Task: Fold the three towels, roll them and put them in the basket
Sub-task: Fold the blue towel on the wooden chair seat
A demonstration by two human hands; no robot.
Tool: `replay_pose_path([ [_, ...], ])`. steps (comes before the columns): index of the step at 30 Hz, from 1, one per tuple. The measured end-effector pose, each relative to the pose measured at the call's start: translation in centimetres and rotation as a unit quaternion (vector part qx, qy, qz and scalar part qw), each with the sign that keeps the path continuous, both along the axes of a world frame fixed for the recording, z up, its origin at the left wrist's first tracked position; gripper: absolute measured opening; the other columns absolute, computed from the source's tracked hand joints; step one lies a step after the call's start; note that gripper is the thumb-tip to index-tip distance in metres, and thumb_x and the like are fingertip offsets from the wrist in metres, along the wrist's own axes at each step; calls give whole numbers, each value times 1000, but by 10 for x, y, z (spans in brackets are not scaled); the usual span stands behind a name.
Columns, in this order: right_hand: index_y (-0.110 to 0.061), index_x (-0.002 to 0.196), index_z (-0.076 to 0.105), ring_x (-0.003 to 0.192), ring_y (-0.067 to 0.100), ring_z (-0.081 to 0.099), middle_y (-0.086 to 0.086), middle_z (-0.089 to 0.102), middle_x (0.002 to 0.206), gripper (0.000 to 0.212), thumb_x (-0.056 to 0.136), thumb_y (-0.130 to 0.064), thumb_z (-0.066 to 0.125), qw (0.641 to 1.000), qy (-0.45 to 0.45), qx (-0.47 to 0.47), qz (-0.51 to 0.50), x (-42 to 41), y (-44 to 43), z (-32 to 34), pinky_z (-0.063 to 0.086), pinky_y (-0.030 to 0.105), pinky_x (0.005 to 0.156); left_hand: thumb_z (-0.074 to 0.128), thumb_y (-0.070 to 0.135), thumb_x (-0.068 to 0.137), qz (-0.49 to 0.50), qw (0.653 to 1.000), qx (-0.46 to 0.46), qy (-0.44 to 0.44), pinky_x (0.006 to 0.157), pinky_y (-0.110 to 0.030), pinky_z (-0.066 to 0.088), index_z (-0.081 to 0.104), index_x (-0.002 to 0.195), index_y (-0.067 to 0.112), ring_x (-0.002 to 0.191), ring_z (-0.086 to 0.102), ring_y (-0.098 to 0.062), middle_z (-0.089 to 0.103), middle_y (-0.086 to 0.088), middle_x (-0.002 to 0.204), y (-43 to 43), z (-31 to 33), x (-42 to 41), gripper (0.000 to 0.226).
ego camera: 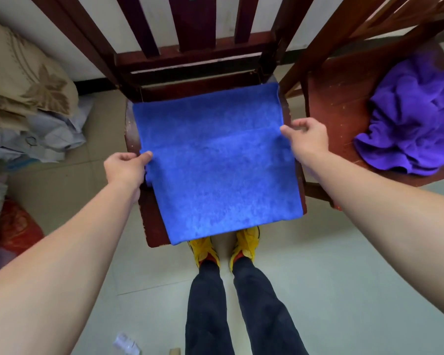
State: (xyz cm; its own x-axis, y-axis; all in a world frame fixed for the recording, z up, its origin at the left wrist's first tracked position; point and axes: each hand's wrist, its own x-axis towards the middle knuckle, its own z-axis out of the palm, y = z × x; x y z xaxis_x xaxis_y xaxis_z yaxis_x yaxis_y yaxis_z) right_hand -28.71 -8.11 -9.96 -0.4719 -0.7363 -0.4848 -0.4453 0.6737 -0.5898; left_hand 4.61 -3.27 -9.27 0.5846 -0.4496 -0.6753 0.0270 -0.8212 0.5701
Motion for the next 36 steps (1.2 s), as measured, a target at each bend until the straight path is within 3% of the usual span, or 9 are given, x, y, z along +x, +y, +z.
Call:
replay_pose_path([
  [3,-26,105,62,81,15,57,-17,56,76,33,77,-37,75,998,34,53,22,-9,49,-5,41,26,74,83,33,70,-13,996,55,-66,82,-35,49,56,93,15,85,57,-21,61,-3,98,44,-7,-9,40],
  [5,-21,106,62,79,17,59,-10,61,79,36,75,-32,76,992,47,113,32,-17,92,-9,41,27,71,85,33,67,-57,991,97,-71,81,-36,51,59,96,13,86,60,-24,64,-3,96,87,-7,-20,43],
  [8,-16,74,60,65,22,59,-2,64,69,20,72,-27,77,974,46,218,30,-22,142,-13,47,33,63,82,24,72,-139,974,170,-61,69,-31,47,63,78,14,78,63,-27,67,-2,79,140,-11,-35,23],
  [10,-14,56,48,50,20,46,-3,52,52,36,74,-25,77,967,38,251,27,-23,161,-16,37,30,52,77,21,76,-177,964,183,-80,66,-29,45,62,67,16,73,61,-26,65,0,69,155,-13,-37,18],
  [14,-12,60,58,56,19,50,3,59,58,28,81,-23,73,987,3,163,12,-28,155,-5,41,31,58,68,9,77,-135,983,115,-53,55,-27,39,57,62,11,51,45,-18,55,-1,55,143,-7,-25,19],
  [18,-17,65,62,51,1,53,-6,62,59,20,82,-19,73,998,-34,42,9,-26,104,22,44,20,55,64,7,76,-82,995,29,-45,62,-31,43,55,63,11,57,46,-19,52,-6,57,96,17,-5,16],
  [24,-17,61,57,66,18,53,6,59,69,26,82,-20,71,997,-76,10,-12,-4,16,26,46,36,64,61,4,82,-51,998,-42,-13,45,-20,44,48,63,14,50,48,-14,50,-7,59,4,33,1,25],
  [31,-23,91,65,83,17,60,-2,65,92,18,77,-23,76,998,-20,57,0,-4,25,3,49,30,77,76,29,78,-22,999,25,-30,73,-36,49,53,82,15,76,55,-22,61,-8,88,17,3,-10,26],
  [36,-22,88,62,66,15,59,-4,64,83,28,73,-39,78,979,55,195,16,-12,110,-7,40,26,60,84,32,68,-89,982,149,-73,70,-33,45,52,76,13,77,56,-27,60,-4,81,108,-10,-40,38],
])
